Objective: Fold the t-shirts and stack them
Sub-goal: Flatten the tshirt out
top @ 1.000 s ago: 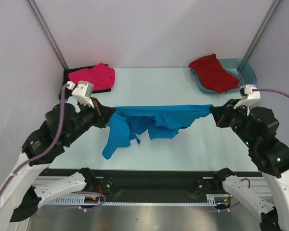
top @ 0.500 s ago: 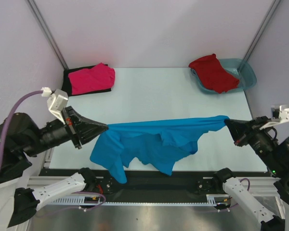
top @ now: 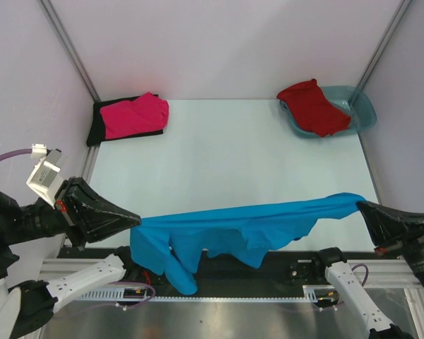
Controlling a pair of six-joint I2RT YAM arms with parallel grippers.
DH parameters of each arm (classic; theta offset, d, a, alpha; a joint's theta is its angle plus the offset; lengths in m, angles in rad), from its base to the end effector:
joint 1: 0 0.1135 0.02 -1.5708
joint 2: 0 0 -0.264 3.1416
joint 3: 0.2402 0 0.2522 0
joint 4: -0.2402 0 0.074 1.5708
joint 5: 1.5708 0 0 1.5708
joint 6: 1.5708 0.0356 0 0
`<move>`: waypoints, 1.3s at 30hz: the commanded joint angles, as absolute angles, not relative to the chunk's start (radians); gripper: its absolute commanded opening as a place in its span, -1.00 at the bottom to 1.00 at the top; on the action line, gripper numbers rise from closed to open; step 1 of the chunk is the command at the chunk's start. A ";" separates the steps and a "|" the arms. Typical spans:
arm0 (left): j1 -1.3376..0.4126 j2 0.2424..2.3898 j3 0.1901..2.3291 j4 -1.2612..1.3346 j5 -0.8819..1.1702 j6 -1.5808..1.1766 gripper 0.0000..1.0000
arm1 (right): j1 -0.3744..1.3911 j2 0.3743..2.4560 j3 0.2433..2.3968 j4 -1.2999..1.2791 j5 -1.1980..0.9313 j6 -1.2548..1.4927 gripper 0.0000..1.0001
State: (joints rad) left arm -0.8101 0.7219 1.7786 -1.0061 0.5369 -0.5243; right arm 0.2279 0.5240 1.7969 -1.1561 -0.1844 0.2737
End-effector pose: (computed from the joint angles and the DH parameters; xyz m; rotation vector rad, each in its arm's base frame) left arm -0.0170 -0.0086 0.5360 0.7089 1.5681 -1.4332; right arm -0.0850 -0.0130 0.5101 -0.1192 1.4742 0.5422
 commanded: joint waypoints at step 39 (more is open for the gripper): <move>-0.601 1.616 1.572 -0.646 0.049 -0.218 -0.99 | 0.158 0.972 1.089 -0.408 0.052 0.268 -1.00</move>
State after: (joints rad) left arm -0.6380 1.5326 1.4631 -0.7151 0.0544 -0.3046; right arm 0.1612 0.9092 1.0912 -0.5854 0.0071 0.2432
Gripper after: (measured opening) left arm 0.007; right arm 0.010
